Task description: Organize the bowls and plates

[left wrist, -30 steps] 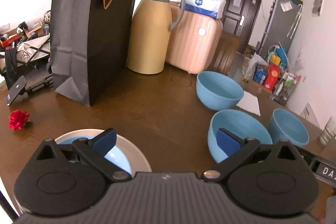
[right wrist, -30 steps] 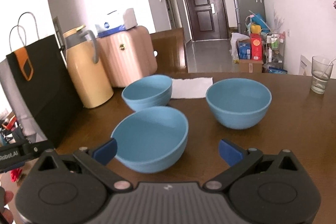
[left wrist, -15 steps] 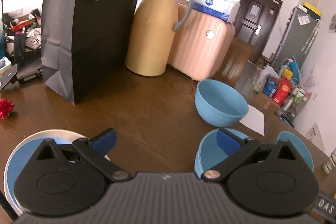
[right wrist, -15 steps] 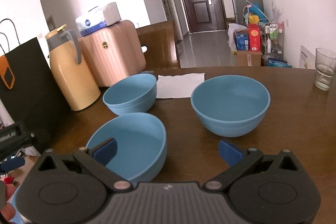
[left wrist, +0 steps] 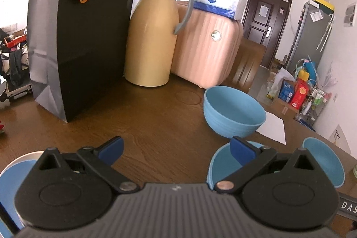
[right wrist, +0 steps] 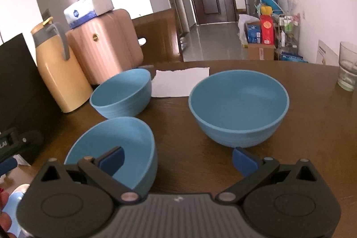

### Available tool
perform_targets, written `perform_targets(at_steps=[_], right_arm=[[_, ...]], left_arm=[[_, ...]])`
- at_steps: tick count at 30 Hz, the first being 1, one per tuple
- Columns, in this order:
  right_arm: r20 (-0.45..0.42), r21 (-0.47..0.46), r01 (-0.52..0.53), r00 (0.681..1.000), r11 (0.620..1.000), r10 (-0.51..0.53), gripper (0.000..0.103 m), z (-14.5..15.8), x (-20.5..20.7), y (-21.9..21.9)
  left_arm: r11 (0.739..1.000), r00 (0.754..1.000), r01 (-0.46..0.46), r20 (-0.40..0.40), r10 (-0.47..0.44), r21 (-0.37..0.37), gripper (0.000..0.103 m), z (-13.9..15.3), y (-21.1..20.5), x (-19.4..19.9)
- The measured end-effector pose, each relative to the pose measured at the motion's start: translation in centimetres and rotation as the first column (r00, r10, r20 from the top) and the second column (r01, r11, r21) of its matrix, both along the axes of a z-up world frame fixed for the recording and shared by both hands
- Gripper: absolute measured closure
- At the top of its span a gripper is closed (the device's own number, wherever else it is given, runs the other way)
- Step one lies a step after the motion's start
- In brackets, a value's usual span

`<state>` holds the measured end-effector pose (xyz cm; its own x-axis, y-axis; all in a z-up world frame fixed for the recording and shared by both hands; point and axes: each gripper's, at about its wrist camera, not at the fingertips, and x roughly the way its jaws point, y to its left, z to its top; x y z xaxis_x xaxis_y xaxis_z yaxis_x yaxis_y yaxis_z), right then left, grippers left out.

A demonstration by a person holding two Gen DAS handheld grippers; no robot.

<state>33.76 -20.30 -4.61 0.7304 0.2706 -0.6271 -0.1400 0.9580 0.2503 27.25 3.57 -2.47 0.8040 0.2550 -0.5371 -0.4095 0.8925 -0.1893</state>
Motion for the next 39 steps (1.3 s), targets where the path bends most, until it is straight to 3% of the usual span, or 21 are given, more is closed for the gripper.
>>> perform_targets(at_steps=[12, 17, 20, 22, 26, 30, 32, 35, 37, 39], right_arm=[[-0.04, -0.018, 0.031, 0.999, 0.999, -0.032, 0.0, -1.3, 0.8, 0.5], [-0.066, 0.028, 0.049, 0.997, 0.998, -0.047, 0.0, -2.8, 1.9, 0.6], [-0.083, 0.031, 0.044, 0.996, 0.999, -0.042, 0.009, -3.5, 2.5, 1.2], [-0.08, 0.017, 0.04, 0.996, 0.999, -0.039, 0.015, -3.6, 2.7, 1.8], [-0.072, -0.032, 0.012, 0.997, 0.999, -0.014, 0.028, -3.4, 3.0, 3.1], [-0.071, -0.06, 0.0, 0.997, 0.998, -0.004, 0.044, -3.3, 3.4, 3.9], [-0.082, -0.065, -0.003, 0.997, 0.998, -0.003, 0.049, -3.5, 3.6, 4.1], [-0.089, -0.005, -0.03, 0.996, 1.0, 0.029, 0.065, -3.7, 3.6, 3.7], [-0.086, 0.061, -0.063, 0.994, 0.996, 0.068, 0.081, -3.8, 3.5, 3.5], [-0.078, 0.087, -0.082, 0.993, 0.993, 0.088, 0.088, -3.8, 3.3, 3.6]], left_arm=[[0.993, 0.982, 0.101, -0.156, -0.11, -0.065, 0.0, -2.7, 0.2, 2.8], [0.994, 0.979, 0.108, -0.175, -0.108, -0.01, 0.0, -3.4, -1.2, 3.7], [0.994, 0.976, 0.103, -0.197, -0.097, 0.02, 0.001, -3.8, -1.8, 4.5], [0.994, 0.973, 0.105, -0.209, -0.102, 0.005, 0.006, -4.0, -1.8, 5.0], [0.995, 0.961, 0.089, -0.259, -0.096, -0.039, 0.038, -4.6, -1.2, 6.1], [0.986, 0.951, 0.095, -0.279, -0.13, -0.134, 0.057, -5.4, -0.1, 6.9], [0.985, 0.953, 0.103, -0.27, -0.137, -0.137, 0.065, -5.3, -0.2, 7.0], [0.985, 0.954, 0.12, -0.259, -0.149, -0.122, 0.075, -5.2, -0.6, 7.0], [0.983, 0.954, 0.136, -0.252, -0.164, -0.126, 0.081, -5.3, -0.8, 7.0], [0.98, 0.953, 0.154, -0.243, -0.181, -0.126, 0.09, -5.3, -0.9, 7.1]])
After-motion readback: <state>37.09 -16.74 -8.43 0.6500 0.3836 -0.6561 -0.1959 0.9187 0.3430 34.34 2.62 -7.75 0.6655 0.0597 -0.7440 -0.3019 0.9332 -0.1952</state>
